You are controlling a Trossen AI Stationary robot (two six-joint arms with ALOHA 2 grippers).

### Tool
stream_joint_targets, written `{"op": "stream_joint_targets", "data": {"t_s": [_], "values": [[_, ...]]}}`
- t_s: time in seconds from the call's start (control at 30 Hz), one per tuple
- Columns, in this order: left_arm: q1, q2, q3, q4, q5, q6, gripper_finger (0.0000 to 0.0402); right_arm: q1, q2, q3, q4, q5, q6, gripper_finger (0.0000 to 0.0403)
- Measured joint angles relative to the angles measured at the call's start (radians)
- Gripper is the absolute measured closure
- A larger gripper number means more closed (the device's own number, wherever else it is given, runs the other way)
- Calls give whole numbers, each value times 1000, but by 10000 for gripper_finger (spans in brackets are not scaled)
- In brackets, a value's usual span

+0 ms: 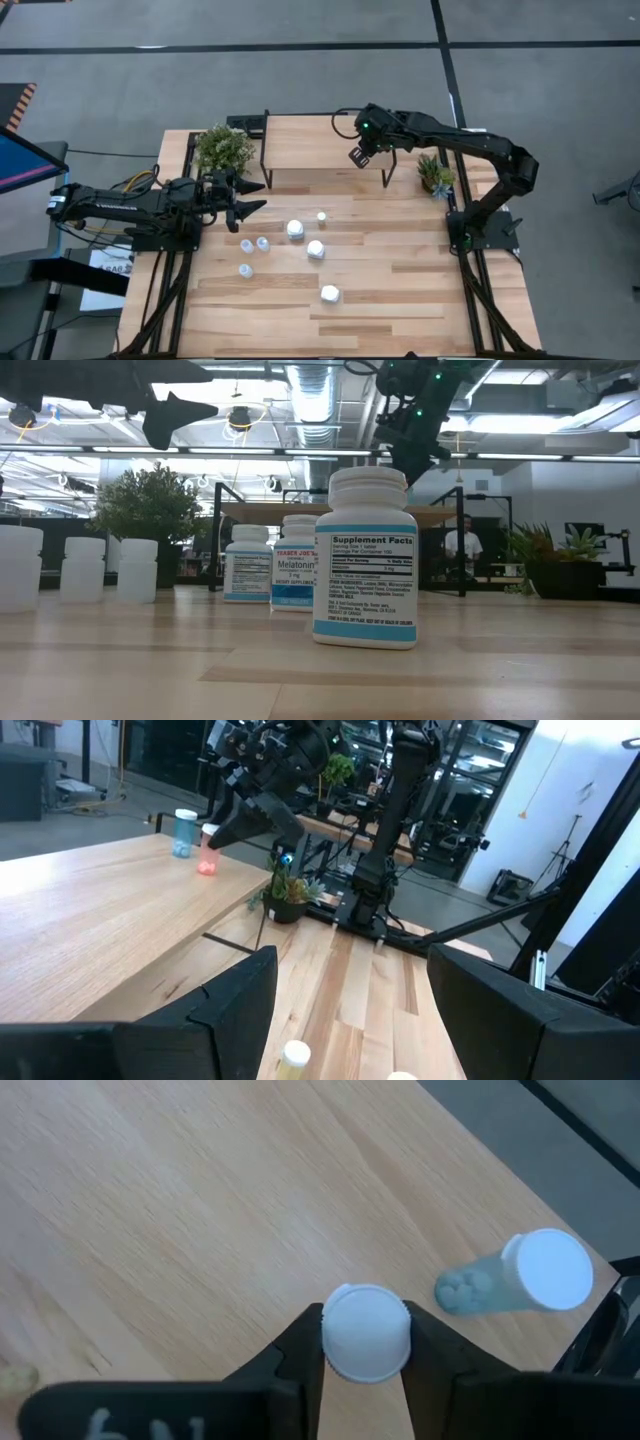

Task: Pick and place medicine bottles onto shelf by color
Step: Put the red pill bottle on the shelf, then put the yellow pill bottle on the shelf

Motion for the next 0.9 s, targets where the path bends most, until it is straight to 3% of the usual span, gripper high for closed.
{"op": "stream_joint_targets", "data": {"t_s": [0.4,0.7,0.9], "values": [[0,0,0,0,0,0,156,0,-7,18,-16,-1,18,191],[0,0,0,0,0,0,156,0,-8,184,-137,-2,18,192],[0,0,0,0,0,0,156,63,-8,328,-245,-85,34,199]]}}
